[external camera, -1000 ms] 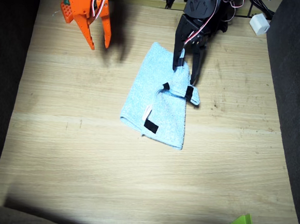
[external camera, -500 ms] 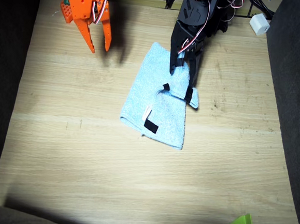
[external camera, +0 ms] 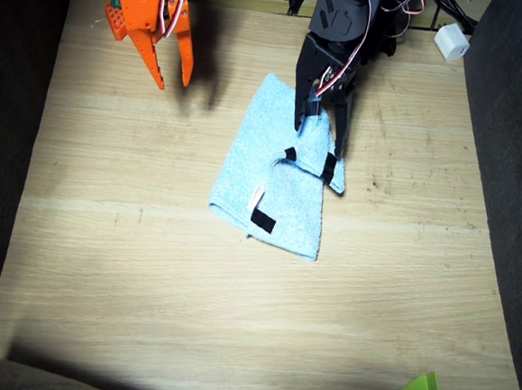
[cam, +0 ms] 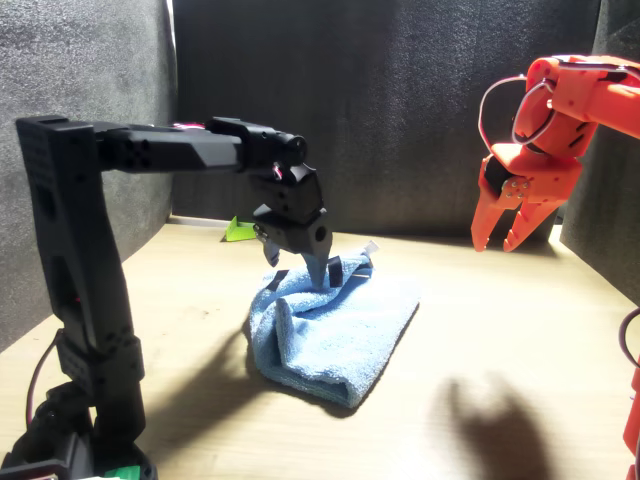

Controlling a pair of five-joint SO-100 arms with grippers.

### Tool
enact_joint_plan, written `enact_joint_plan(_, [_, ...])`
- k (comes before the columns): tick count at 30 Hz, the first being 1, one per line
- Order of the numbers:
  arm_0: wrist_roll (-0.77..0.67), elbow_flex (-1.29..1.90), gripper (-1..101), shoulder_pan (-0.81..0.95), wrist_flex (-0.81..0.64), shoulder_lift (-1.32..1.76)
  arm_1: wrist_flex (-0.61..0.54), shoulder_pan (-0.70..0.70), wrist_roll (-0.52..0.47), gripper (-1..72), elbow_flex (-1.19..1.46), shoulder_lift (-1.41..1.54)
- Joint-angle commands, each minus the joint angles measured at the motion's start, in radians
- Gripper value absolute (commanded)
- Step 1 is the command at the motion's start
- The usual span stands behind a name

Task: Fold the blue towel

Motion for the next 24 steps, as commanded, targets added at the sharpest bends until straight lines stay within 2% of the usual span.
enact_joint_plan(1, [0.025,-0.037,44,0.051,0.012,0.086,0.025,0.018,0.002,19.4,0.009,0.055])
enact_joint_plan(10, [0.060,-0.014,43,0.104,0.026,0.212,0.063,0.051,0.000,19.3,0.011,0.103])
enact_joint_plan(17, [-0.063,0.031,47,0.193,0.008,0.377,0.071,0.031,-0.009,17.3,0.012,0.155])
enact_joint_plan(19, [-0.095,0.121,42,0.233,-0.029,0.439,0.071,0.017,-0.021,16.0,0.023,0.193])
enact_joint_plan(23, [-0.094,0.402,27,0.314,-0.141,0.611,0.025,-0.031,-0.077,0.0,0.126,0.325])
enact_joint_plan(24, [-0.094,0.460,21,0.336,-0.149,0.658,0.015,-0.040,-0.094,0.0,0.167,0.360])
